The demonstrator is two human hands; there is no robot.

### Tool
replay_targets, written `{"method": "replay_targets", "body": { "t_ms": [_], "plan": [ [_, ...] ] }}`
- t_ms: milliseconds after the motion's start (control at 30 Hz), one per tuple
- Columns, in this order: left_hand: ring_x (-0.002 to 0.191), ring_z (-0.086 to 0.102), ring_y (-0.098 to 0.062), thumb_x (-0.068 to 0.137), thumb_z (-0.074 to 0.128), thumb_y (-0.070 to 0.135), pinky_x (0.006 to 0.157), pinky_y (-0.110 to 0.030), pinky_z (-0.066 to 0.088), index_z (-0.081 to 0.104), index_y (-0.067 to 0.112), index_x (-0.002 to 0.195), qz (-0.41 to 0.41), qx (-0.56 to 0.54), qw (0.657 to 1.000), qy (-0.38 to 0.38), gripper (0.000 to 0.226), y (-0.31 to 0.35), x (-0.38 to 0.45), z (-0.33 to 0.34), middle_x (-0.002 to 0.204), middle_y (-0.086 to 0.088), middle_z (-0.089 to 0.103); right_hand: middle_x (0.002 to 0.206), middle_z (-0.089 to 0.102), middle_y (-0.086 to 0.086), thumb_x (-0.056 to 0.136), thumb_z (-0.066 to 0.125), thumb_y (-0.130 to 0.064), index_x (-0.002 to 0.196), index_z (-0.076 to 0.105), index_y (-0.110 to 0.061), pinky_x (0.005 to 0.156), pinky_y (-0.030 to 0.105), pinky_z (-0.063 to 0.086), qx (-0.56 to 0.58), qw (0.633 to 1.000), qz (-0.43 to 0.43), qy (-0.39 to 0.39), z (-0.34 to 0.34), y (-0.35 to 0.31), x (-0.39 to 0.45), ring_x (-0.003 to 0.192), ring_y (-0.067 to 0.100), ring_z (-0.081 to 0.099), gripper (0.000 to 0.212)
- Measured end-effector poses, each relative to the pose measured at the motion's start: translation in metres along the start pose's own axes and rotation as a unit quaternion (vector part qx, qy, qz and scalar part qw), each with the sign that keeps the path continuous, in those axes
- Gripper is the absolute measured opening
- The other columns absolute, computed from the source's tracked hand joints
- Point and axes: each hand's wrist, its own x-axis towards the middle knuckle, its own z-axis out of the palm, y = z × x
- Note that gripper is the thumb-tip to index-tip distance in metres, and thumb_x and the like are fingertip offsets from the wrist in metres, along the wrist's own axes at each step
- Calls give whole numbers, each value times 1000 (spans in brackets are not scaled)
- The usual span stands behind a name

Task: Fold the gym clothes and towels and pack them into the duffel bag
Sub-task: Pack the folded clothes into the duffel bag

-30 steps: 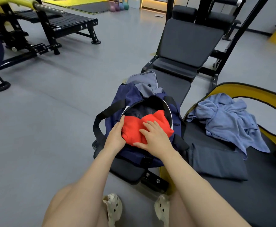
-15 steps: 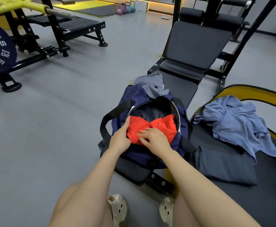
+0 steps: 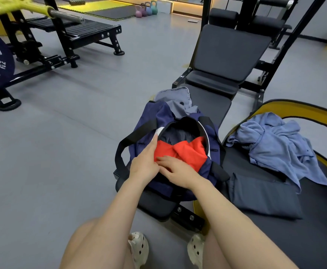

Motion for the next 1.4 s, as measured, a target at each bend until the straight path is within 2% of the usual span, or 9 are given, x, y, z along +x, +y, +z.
{"method": "replay_targets", "body": {
  "t_ms": [100, 200, 400, 633, 767, 1067, 1167, 1267, 1400],
  "plan": [
    [143, 19, -20, 91, 42, 10, 116, -41, 16, 6, 27, 152, 57, 131, 989, 44, 72, -3, 6, 9, 158, 3, 18, 112, 69, 4, 92, 56, -17, 105, 72, -8, 106, 29, 36, 6, 964, -46, 262, -22, 8, -10, 117, 24, 56, 22],
    [146, 11, -18, 99, 41, 29, 117, -33, 5, 23, 19, 150, 135, 160, 974, 91, 55, 1, 8, 21, 157, -2, 21, 105, 66, 4, 89, 60, -15, 99, 71, -11, 92, 18, 33, 22, 897, 98, 430, -42, 29, -25, 106, 26, 58, 16],
    [144, 18, -15, 91, 45, 57, 116, -32, 13, 16, 23, 151, 148, 117, 981, -38, 76, 28, 11, 59, 158, -1, 17, 109, 56, 7, 96, 51, -37, 127, 57, -19, 73, 30, 39, 84, 898, 310, 302, -50, 57, -39, 94, 20, 55, 37],
    [142, 24, -25, 100, 42, 30, 112, -34, 24, 8, 24, 152, 132, 96, 981, -102, 63, 47, 27, 94, 160, -3, 9, 69, 54, 6, 94, 48, -21, 89, 64, -15, 65, 35, 41, 73, 927, 272, 248, -50, 64, -52, 72, 27, 54, 18],
    [135, 36, -25, 96, 36, -1, 101, -34, 35, 10, 22, 152, 172, 178, 968, -33, 66, 47, 33, 89, 159, -1, 13, 55, 41, 1, 92, 48, -15, 67, 48, -13, 56, 33, 36, 76, 918, 264, 287, -58, 64, -58, 57, 26, 47, 25],
    [129, 46, -12, 102, 40, 21, 102, -15, 29, 49, 17, 138, 228, 17, 951, -208, 37, 38, 47, 79, 139, 1, 52, 57, 38, 10, 91, 50, -17, 70, 48, -3, 52, 32, 27, 70, 915, 204, 341, -71, 53, -68, 53, 15, 28, 25],
    [121, 55, -15, 99, 46, 16, 100, -17, 37, 55, 15, 132, 170, -91, 974, -121, 34, 37, 55, 78, 127, -5, 62, 58, 39, 9, 91, 50, -20, 73, 51, -3, 53, 32, 29, 82, 915, 209, 336, -70, 55, -68, 53, 15, 29, 25],
    [137, 36, -19, 97, 51, 22, 110, -27, 29, 35, 16, 145, 127, 11, 991, -42, 52, 40, 60, 86, 147, -5, 41, 58, 37, 4, 92, 49, -23, 75, 53, -4, 54, 31, 29, 82, 916, 212, 330, -67, 56, -65, 53, 15, 30, 26],
    [146, 9, -16, 102, 35, 32, 118, -34, 9, 9, 15, 152, 154, 164, 968, -108, 59, 49, 58, 95, 159, -2, 12, 59, 37, 4, 92, 49, -20, 72, 49, -4, 55, 32, 31, 77, 921, 204, 324, -64, 58, -65, 55, 18, 33, 25]
  ]
}}
